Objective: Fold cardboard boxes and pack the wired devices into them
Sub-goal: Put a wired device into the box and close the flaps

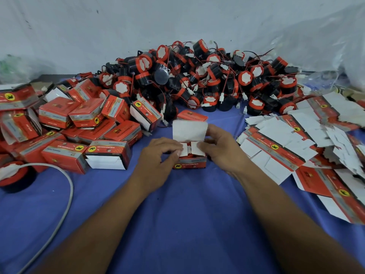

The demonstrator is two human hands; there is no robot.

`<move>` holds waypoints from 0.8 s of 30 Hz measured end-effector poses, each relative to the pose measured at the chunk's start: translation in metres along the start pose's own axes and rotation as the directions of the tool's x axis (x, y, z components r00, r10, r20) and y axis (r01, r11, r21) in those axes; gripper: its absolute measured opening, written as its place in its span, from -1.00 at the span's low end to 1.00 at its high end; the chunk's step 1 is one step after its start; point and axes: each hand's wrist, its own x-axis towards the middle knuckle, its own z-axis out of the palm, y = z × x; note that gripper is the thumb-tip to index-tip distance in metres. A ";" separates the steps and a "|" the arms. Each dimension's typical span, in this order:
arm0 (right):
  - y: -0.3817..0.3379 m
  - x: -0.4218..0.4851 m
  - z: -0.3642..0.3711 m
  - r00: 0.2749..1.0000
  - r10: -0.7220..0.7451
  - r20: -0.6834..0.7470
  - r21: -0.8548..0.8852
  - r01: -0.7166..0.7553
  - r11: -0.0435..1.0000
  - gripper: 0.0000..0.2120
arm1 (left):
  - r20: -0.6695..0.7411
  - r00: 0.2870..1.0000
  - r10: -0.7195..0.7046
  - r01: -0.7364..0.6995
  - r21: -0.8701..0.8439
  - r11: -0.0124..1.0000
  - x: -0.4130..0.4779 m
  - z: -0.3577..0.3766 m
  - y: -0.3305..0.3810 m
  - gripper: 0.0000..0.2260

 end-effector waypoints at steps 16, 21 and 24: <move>0.003 -0.007 -0.015 0.962 -0.045 0.270 -0.272 0.121 0.955 -0.54 | 0.115 0.991 -0.068 0.077 -0.082 0.994 -0.001 -0.009 -0.003 -0.66; 0.003 -0.006 -0.016 0.969 -0.040 0.242 -0.177 0.085 0.981 -0.60 | 0.064 0.996 -0.062 0.071 -0.144 0.987 0.001 -0.009 -0.001 -0.74; 0.003 -0.006 -0.013 0.963 -0.094 0.252 -0.202 0.148 0.968 -0.68 | 0.050 0.997 -0.058 0.065 -0.160 0.985 0.001 -0.009 -0.003 -0.78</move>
